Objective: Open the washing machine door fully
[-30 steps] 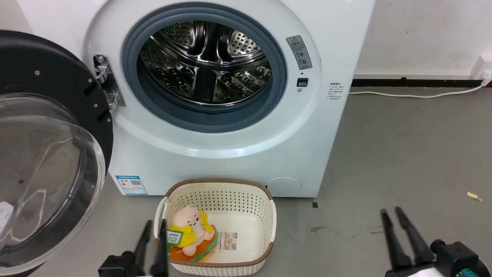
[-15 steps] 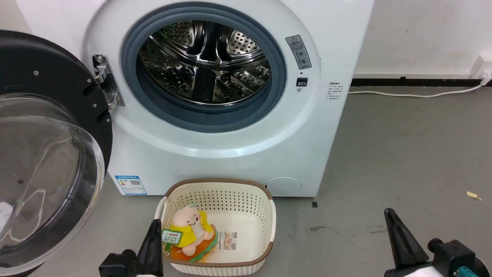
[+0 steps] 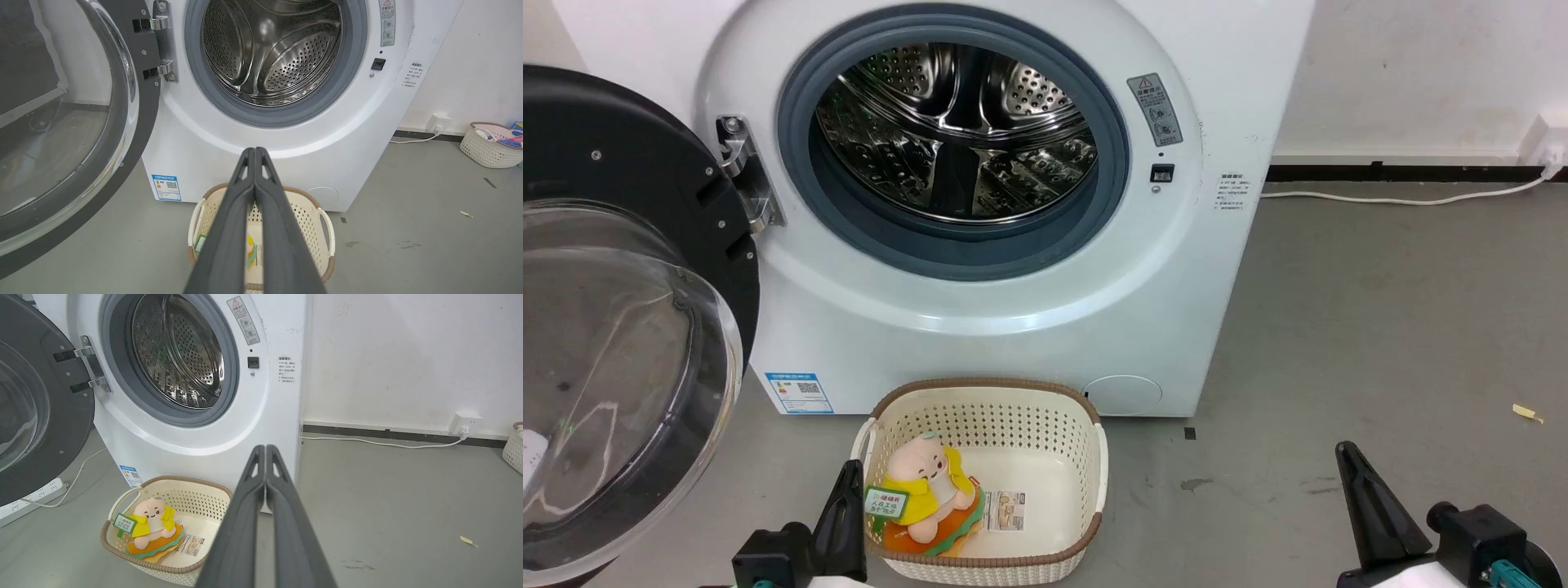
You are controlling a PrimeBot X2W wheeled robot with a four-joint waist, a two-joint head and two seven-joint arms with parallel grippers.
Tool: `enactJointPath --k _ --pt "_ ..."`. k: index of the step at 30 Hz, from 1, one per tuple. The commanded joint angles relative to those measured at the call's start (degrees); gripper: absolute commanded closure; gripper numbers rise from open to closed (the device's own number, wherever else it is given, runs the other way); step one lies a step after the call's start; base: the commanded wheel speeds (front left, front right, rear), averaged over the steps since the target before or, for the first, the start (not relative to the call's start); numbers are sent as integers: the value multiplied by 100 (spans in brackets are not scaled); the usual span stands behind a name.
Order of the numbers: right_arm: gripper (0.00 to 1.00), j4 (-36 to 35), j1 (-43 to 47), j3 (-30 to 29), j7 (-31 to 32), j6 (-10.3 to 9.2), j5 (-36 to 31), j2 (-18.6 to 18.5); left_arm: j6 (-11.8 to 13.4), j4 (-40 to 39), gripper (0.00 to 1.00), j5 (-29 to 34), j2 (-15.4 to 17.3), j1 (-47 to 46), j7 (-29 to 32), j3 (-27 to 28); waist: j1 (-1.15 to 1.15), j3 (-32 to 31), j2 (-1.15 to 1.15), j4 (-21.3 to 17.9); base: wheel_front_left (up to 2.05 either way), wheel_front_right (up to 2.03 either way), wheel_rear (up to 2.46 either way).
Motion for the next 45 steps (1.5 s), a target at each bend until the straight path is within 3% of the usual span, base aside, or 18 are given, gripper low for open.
enactJointPath --k 1,45 --pt "100 -47 -87 9 33 1 -32 4 -10 -28 100 55 3 -86 32 9 0 1 0 -3 0 0 0" --pt "100 -256 -243 72 575 3 -235 10 -33 -305 100 467 -9 -262 569 159 0 30 0 -91 0 0 0"
